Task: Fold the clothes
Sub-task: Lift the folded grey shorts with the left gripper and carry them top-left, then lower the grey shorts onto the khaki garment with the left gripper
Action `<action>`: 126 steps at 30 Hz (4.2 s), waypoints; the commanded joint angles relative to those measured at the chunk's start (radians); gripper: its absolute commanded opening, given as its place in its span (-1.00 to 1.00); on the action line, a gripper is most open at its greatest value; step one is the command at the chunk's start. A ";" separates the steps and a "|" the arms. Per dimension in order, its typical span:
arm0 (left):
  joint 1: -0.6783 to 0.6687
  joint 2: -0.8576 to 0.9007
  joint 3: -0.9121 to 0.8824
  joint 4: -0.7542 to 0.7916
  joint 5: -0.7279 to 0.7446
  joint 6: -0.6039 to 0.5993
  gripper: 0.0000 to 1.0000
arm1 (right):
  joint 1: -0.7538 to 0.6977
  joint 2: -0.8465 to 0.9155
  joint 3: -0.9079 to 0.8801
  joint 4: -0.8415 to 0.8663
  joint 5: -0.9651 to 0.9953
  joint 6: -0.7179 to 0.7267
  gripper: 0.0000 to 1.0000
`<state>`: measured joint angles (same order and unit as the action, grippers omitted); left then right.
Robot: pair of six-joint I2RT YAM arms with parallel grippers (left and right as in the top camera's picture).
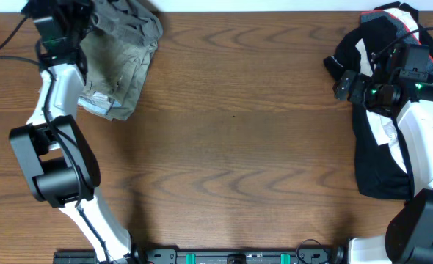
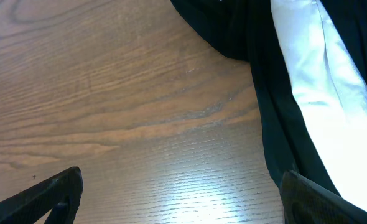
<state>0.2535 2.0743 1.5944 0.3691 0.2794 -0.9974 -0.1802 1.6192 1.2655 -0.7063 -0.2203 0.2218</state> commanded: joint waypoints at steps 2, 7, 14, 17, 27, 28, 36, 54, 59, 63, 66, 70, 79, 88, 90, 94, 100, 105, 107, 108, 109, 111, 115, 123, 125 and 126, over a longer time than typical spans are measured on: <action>0.039 -0.021 0.017 -0.082 0.069 0.017 -0.88 | -0.002 0.005 -0.006 0.003 -0.008 -0.017 0.98; 0.064 -0.021 0.017 -0.191 0.106 0.043 -0.88 | -0.002 0.005 -0.006 0.006 -0.008 -0.017 0.99; 0.097 -0.031 0.017 -0.334 0.111 0.079 -0.88 | -0.002 0.005 -0.006 0.006 -0.008 -0.013 0.98; 0.112 -0.031 0.017 -0.395 0.160 0.127 -0.88 | -0.002 0.004 -0.006 0.006 -0.008 -0.013 0.99; 0.179 -0.032 0.017 -0.776 0.180 0.432 0.86 | -0.002 0.005 -0.006 0.011 -0.008 -0.010 0.99; 0.184 -0.032 0.017 -0.805 0.180 0.461 0.96 | -0.002 0.005 -0.006 0.013 -0.008 -0.010 0.99; 0.226 -0.040 0.017 -0.996 0.211 0.635 0.96 | -0.002 0.005 -0.006 0.015 -0.008 -0.010 0.99; 0.190 -0.411 0.017 -1.013 0.146 1.083 0.98 | -0.002 0.005 -0.006 0.052 -0.013 0.006 0.98; 0.112 -0.334 -0.003 -0.795 0.146 1.200 0.98 | -0.002 0.005 -0.006 0.059 -0.019 0.009 0.99; 0.066 -0.204 -0.003 -0.568 0.075 1.214 1.00 | -0.002 0.005 -0.006 0.046 -0.019 0.008 0.99; 0.049 -0.104 -0.003 -0.425 -0.029 1.214 0.96 | -0.002 0.005 -0.006 0.035 -0.012 -0.003 0.99; 0.047 0.009 -0.003 -0.313 -0.090 1.214 0.96 | -0.002 0.005 -0.006 0.029 -0.004 -0.014 0.99; 0.049 0.132 -0.006 -0.482 -0.090 1.215 0.96 | -0.002 0.005 -0.006 0.030 0.008 -0.014 0.99; 0.057 0.175 -0.015 -0.572 -0.090 1.214 0.96 | -0.002 0.005 -0.006 0.032 0.011 -0.014 0.99; 0.056 0.175 -0.015 -0.574 -0.090 1.214 0.96 | -0.002 0.005 -0.006 0.032 0.011 -0.014 0.98; 0.056 0.147 -0.009 -0.570 -0.086 1.213 0.96 | -0.002 0.005 -0.006 0.022 0.011 -0.014 0.98; 0.050 0.011 0.010 -0.562 -0.074 1.213 0.96 | -0.002 0.005 -0.006 0.023 0.011 -0.018 0.98; 0.024 -0.070 0.010 -0.562 -0.018 1.214 0.96 | -0.002 0.005 -0.006 0.029 0.010 -0.017 0.99; 0.012 -0.071 0.009 -0.562 0.006 1.214 0.96 | -0.002 0.005 -0.006 0.031 0.010 -0.017 0.99; 0.004 -0.067 0.008 -0.565 0.023 1.214 0.96 | -0.002 0.005 -0.006 0.031 0.010 -0.017 0.99; -0.003 -0.061 0.008 -0.572 0.039 1.214 0.96 | -0.002 0.005 -0.006 0.030 0.010 -0.018 0.98; -0.019 -0.052 0.004 -0.580 0.059 1.214 0.96 | -0.002 0.004 -0.006 0.029 0.011 -0.018 0.98; -0.059 -0.043 -0.019 -0.578 0.061 1.227 0.96 | -0.002 0.005 -0.006 0.030 0.011 -0.018 0.99; -0.097 0.045 -0.024 -0.594 0.060 1.237 0.96 | -0.002 0.005 -0.006 0.033 0.011 -0.018 0.98; -0.101 0.071 -0.024 -0.605 0.060 1.237 0.96 | -0.002 0.005 -0.006 0.032 0.011 -0.018 0.99; -0.104 0.087 -0.024 -0.605 0.059 1.237 0.96 | -0.002 0.005 -0.006 0.032 0.010 -0.018 0.98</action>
<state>0.1555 2.1056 1.5856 -0.2268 0.3336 0.2226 -0.1802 1.6192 1.2648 -0.6758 -0.2153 0.2222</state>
